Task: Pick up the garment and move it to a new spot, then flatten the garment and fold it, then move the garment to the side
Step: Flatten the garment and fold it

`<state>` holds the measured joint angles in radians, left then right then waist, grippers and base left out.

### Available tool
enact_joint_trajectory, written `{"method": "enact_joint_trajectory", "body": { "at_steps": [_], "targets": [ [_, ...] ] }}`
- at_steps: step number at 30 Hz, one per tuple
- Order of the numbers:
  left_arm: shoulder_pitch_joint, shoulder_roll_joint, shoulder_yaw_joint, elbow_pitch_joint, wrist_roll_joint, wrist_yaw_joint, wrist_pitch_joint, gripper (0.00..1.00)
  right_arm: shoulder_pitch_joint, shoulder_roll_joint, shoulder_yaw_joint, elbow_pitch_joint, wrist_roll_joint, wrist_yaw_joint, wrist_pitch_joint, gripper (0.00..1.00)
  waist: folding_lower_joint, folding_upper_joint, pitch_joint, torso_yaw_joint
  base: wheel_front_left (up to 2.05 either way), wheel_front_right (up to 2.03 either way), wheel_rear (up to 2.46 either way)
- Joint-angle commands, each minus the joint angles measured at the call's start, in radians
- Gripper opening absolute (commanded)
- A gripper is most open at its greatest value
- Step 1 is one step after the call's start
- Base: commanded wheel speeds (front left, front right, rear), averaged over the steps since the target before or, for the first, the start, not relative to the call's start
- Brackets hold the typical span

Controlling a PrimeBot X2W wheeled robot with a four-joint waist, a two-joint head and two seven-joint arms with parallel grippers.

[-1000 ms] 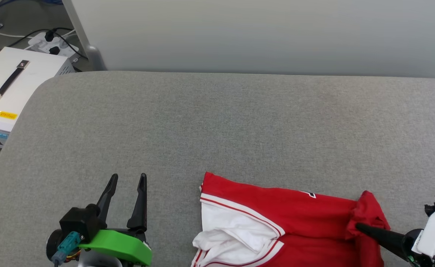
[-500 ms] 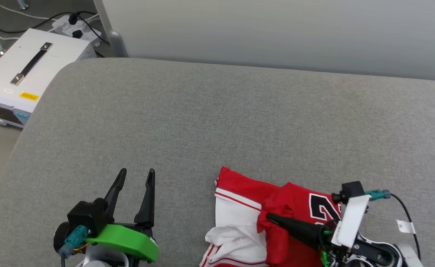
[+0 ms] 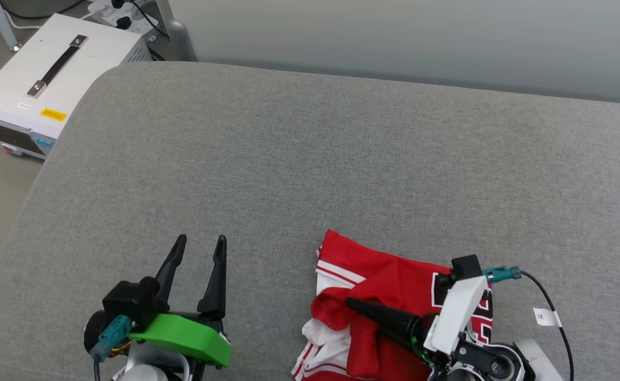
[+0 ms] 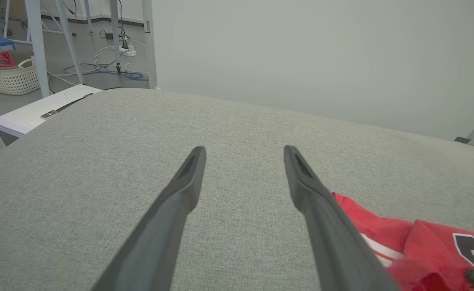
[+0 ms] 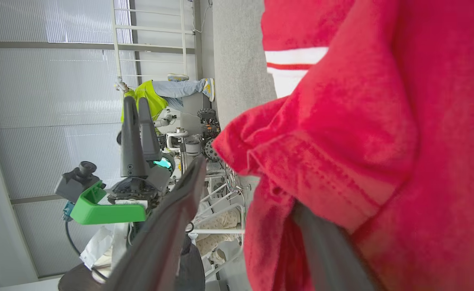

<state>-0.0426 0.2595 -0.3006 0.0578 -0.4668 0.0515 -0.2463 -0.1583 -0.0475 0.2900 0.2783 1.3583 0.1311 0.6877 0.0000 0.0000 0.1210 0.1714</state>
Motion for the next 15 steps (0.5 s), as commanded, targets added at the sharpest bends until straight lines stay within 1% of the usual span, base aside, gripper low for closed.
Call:
{"method": "enact_joint_trajectory", "body": {
  "at_steps": [1,4,7,8,10,13,15],
  "targets": [
    [-0.018,-0.005,0.003,0.006,0.007,-0.006,-0.007,1.00,-0.025,-0.003,0.010,-0.014,-0.001,0.000,-0.015,1.00,0.0000,0.0000,-0.002,-0.005,0.00,0.00,0.00],
    [-0.022,-0.008,0.003,0.014,0.007,-0.009,-0.008,1.00,-0.027,-0.006,0.032,-0.052,-0.019,0.000,-0.031,1.00,0.0000,0.0000,-0.007,-0.010,0.00,0.00,0.00],
    [-0.023,-0.009,0.003,0.022,0.007,-0.013,-0.010,1.00,-0.023,-0.026,0.053,-0.114,-0.055,0.000,-0.062,1.00,0.0000,0.0000,-0.019,-0.015,0.00,0.00,0.00],
    [-0.020,-0.009,0.003,0.026,0.007,-0.014,-0.010,1.00,-0.020,-0.058,0.070,-0.149,-0.113,0.000,-0.097,1.00,0.0000,0.0000,-0.026,-0.019,0.00,0.00,0.00],
    [-0.016,-0.008,0.004,0.028,0.006,-0.014,-0.011,1.00,-0.015,-0.084,0.080,-0.180,-0.168,0.000,-0.143,1.00,0.0000,0.0000,-0.034,-0.023,0.00,0.00,0.00],
    [-0.008,-0.005,0.006,0.030,0.005,-0.014,-0.012,1.00,-0.008,-0.122,0.070,-0.216,-0.259,0.000,-0.229,1.00,0.0000,0.0000,-0.044,-0.031,0.00,0.00,0.00],
    [-0.003,-0.002,0.008,0.032,0.005,-0.012,-0.012,1.00,0.000,-0.154,0.042,-0.224,-0.359,0.000,-0.307,1.00,0.0000,0.0000,-0.053,-0.039,0.00,0.00,0.00]
  ]
}}
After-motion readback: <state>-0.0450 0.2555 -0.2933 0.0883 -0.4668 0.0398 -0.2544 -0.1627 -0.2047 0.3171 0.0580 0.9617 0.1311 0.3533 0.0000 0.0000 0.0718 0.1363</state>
